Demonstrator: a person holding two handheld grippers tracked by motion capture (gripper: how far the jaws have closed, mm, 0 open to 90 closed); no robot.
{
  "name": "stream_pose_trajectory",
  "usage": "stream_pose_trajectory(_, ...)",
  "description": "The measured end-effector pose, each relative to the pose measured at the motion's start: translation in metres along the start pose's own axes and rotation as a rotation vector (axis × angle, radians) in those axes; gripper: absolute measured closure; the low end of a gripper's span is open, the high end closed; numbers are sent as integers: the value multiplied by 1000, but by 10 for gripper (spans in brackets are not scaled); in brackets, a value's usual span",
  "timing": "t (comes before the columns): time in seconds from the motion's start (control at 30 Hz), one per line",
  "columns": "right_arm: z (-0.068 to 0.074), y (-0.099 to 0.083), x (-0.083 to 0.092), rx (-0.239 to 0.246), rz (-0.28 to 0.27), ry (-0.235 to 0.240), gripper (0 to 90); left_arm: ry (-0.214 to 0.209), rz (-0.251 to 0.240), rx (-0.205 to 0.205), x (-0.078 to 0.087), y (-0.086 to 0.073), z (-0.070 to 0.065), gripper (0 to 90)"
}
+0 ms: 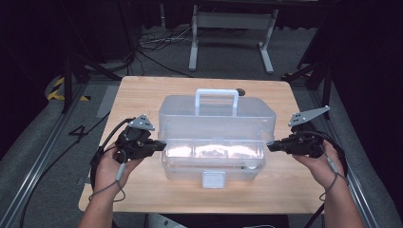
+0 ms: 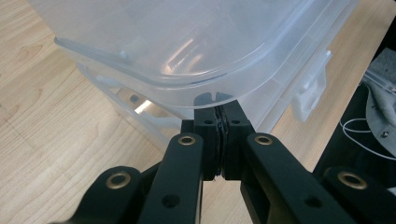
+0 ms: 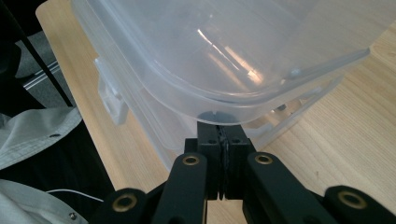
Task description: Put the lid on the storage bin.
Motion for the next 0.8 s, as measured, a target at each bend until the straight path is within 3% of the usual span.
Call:
stream_pose_trajectory(0.5, 0, -5, -5, 21, 81, -8, 893, -53, 70, -29, -5, -5, -5, 878)
stream_pose_trajectory(0.8, 1, -8, -9, 25, 124, -8, 891, -53, 118, -54, -8, -7, -8, 878)
Point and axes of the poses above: each handheld gripper's, and its own axes: x roughly backward along the jaws, y roughly out of its top, z roughly to its left, the point moved 5 cm from there along -x, roughly forward along the jaws, and after that the axes turned 10 degrees about -x, right-handed, at the moved point
